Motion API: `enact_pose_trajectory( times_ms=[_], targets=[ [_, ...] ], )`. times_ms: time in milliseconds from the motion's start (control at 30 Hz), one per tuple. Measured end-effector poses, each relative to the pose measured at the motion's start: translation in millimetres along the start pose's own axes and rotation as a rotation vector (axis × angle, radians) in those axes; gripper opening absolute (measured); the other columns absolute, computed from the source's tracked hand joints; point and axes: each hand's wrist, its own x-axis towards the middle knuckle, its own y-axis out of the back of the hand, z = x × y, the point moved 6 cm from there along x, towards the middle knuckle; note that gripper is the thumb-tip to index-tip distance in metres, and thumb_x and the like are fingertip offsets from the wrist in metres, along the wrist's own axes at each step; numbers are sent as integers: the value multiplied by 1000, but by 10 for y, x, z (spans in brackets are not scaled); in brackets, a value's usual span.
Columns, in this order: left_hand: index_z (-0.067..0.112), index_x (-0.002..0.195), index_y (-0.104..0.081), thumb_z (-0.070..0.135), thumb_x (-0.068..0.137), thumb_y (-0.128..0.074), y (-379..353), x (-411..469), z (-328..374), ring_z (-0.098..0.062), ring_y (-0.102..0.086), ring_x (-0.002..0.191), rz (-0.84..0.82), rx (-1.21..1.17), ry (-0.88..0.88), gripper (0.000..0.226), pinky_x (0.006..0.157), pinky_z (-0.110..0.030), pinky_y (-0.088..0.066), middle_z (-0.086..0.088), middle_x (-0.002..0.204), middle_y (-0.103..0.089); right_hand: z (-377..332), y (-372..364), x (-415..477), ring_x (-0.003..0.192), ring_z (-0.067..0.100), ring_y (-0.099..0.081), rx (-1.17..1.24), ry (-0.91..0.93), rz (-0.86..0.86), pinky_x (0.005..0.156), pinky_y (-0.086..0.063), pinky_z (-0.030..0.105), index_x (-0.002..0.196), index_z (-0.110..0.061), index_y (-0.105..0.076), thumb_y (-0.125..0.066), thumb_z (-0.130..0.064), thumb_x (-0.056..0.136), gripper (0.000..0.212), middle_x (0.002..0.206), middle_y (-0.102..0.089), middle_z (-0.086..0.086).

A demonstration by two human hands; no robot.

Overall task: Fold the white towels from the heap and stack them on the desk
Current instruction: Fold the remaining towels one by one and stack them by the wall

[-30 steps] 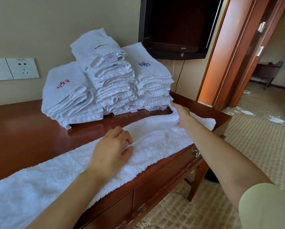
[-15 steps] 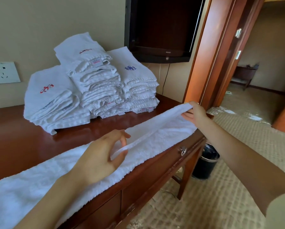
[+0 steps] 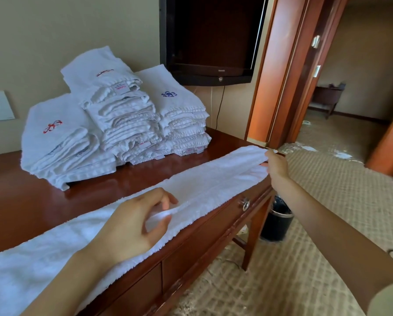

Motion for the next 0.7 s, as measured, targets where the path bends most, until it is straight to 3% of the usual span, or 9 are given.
enact_pose_trajectory(
  times_ms=[67,133,200,300,367,467,567,700],
  targets=[
    [33,81,-47,37,82,-50,-88,-13,-54,0,-59,109,-81,49,21,5,88,-23,-49,22,116,-59,116,49,40,84,25,-57,-157,-12,12,75,-43,31,96,-5,-62,-48,-25,94,24,97,-61,11],
    [39,82,-45,40,80,-56,-200,-46,-126,7,-56,109,-173,124,32,11,86,-22,-47,27,121,-52,270,64,55,88,26,-55,-306,-72,-23,81,-47,34,108,0,-61,-49,-23,90,33,98,-57,11],
    [42,95,-47,44,80,-59,-260,-70,-178,10,-49,117,-212,132,57,19,93,-16,-42,32,128,-46,355,44,36,92,25,-53,-321,-121,-60,84,-52,37,117,-2,-56,-51,-19,89,34,103,-53,9],
    [52,138,-30,61,82,-47,-314,-81,-235,12,-12,141,-262,229,53,60,118,-19,-10,35,150,-21,313,10,40,94,21,-53,-174,-130,-58,61,-46,27,125,-7,-48,-58,-9,88,39,113,-51,8],
    [57,142,-20,75,80,-33,-352,-79,-297,12,3,142,-316,302,80,65,121,-27,1,32,153,-8,301,-4,51,83,16,-55,-62,-205,-62,54,-43,23,125,-7,-50,-65,-12,86,42,112,-57,7],
    [63,140,-17,76,84,-17,-384,-79,-338,12,10,141,-382,378,94,58,120,-27,7,32,153,-3,329,-10,21,73,9,-54,101,-360,-115,60,-45,20,120,-11,-57,-76,-24,81,46,96,-61,2],
    [63,141,-10,71,85,-3,-403,-94,-289,7,12,142,-393,451,88,57,116,-24,14,29,154,3,374,2,-12,96,12,-57,96,-404,-184,82,-44,24,120,-15,-56,-77,-30,80,47,111,-60,0],
    [57,145,-5,74,79,16,-398,-88,-197,-6,2,147,-380,531,94,71,115,-31,8,20,157,1,375,9,22,101,14,-55,99,-402,-182,85,-44,25,127,-13,-53,-75,-23,83,51,120,-57,3]
  ],
)
